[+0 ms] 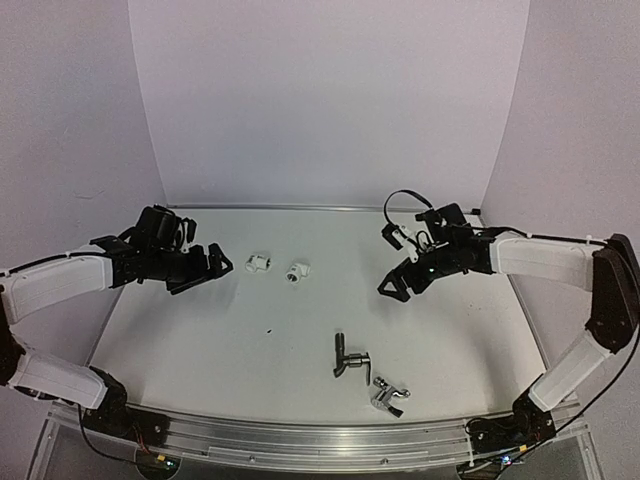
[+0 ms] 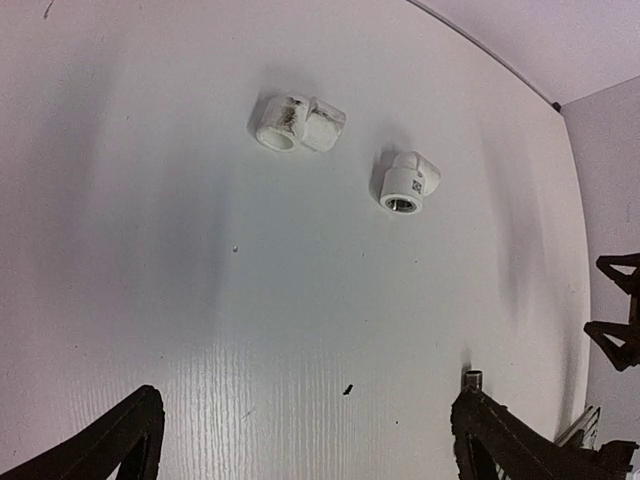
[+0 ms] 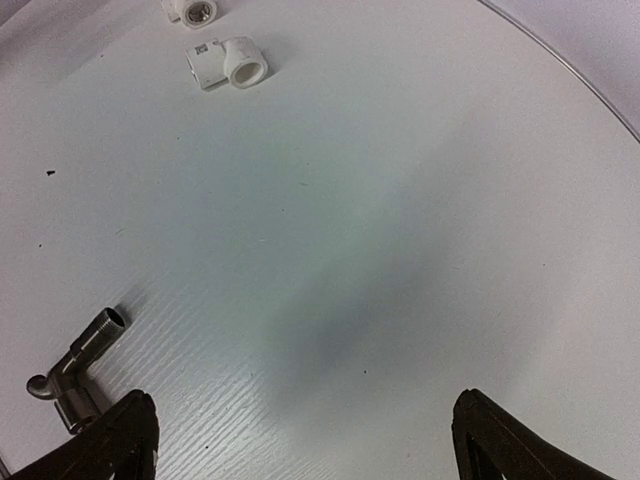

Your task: Install the water faucets

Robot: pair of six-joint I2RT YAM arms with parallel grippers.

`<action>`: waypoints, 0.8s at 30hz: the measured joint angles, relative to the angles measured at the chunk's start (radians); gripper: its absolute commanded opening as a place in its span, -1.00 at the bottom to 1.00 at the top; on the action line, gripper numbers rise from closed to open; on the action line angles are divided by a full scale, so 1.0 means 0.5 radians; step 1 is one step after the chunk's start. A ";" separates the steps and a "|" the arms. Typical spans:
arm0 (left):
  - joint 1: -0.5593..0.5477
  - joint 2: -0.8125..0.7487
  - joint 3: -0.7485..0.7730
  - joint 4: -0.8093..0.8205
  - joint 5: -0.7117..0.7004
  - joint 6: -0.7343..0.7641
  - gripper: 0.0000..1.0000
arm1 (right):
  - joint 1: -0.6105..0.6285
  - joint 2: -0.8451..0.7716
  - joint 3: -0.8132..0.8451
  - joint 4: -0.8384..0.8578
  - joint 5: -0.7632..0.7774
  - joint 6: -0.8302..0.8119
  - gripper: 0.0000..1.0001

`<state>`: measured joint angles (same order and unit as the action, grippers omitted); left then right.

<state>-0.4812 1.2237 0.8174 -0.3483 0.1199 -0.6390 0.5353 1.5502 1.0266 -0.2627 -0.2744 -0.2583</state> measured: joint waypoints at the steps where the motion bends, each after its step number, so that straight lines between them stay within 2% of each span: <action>1: 0.000 0.031 0.021 -0.018 0.002 0.013 0.99 | 0.001 0.067 0.052 -0.009 -0.008 0.013 0.96; 7: -0.001 0.125 0.077 -0.037 0.052 0.044 0.99 | 0.078 0.572 0.545 0.005 0.001 0.024 0.81; 12: -0.005 0.092 0.077 -0.028 0.109 0.041 0.99 | 0.170 0.958 1.017 0.010 -0.027 -0.021 0.51; 15: -0.005 0.075 0.077 -0.020 0.138 0.037 0.99 | 0.190 1.135 1.238 0.010 -0.097 0.001 0.49; 19: -0.007 0.055 0.077 -0.020 0.168 0.027 0.99 | 0.212 1.245 1.326 -0.020 -0.198 0.019 0.47; 24: -0.008 -0.016 0.065 -0.004 0.175 0.020 0.99 | 0.258 1.187 1.117 -0.086 -0.249 0.012 0.49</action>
<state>-0.4854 1.2158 0.8501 -0.3502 0.2074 -0.6289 0.6644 2.1435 1.5849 -0.3058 -0.3991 -0.2522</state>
